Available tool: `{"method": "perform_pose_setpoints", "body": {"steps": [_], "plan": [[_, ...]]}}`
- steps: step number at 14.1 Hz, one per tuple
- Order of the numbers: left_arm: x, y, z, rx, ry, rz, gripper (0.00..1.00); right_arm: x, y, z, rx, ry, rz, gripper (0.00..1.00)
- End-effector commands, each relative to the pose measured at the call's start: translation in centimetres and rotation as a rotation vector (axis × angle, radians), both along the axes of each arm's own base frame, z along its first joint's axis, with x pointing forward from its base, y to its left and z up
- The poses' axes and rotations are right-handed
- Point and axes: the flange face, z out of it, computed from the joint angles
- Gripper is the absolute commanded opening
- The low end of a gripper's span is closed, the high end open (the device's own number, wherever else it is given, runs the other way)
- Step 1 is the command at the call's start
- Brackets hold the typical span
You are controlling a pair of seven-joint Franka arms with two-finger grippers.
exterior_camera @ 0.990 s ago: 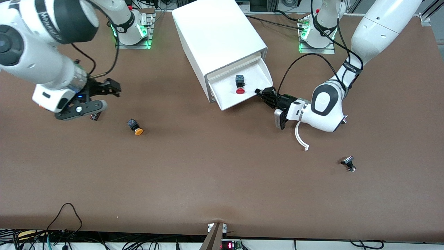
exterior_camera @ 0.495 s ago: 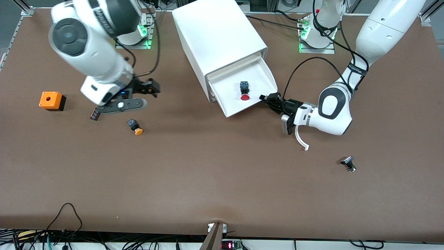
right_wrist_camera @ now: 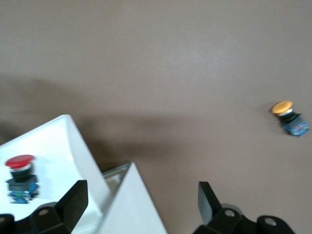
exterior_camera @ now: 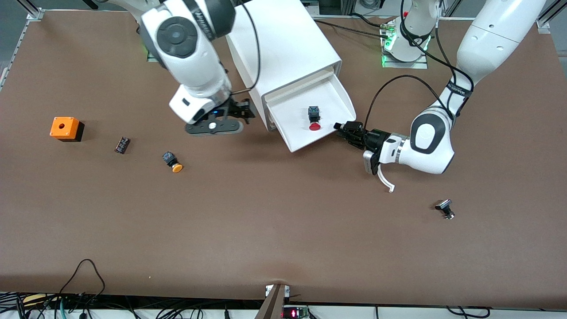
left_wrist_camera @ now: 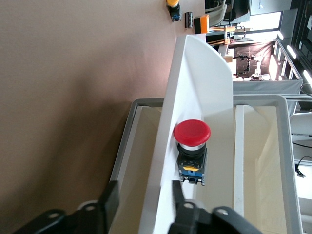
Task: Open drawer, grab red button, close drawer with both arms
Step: 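Hold the drawer with the left gripper while the right gripper reaches the red button, then grasp the red button with the right gripper while the left gripper withdraws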
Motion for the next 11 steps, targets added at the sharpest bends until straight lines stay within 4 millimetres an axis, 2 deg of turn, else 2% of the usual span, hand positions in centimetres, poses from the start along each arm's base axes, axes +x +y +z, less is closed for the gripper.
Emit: {"method": "perform_pose_setpoints", "body": {"steps": [1, 3, 5, 7, 9, 11], "plan": [[1.4, 1.6, 1.5, -0.008, -0.015, 0.044, 1.0, 0.2, 4.3, -0.1, 0.024, -0.008, -0.049, 1.0], [2.5, 4.4, 3.7, 0.011, -0.068, 0.078, 1.0, -0.6, 7.2, -0.6, 0.035, -0.009, -0.063, 1.0], [3.1, 6.9, 7.0, 0.034, -0.117, 0.079, 1.0, -1.7, 9.8, -1.7, 0.042, -0.01, -0.077, 1.0], [3.6, 10.7, 9.1, 0.117, -0.136, 0.106, 1.0, -2.8, 11.8, -3.1, 0.045, -0.011, -0.087, 1.0], [3.8, 14.2, 11.4, 0.2, -0.154, 0.139, 1.0, -4.9, 14.4, -4.8, 0.041, -0.008, -0.083, 1.0], [3.4, 17.4, 13.4, 0.281, -0.103, 0.183, 1.0, -5.9, 16.1, -6.1, 0.049, -0.013, -0.075, 1.0]]}}
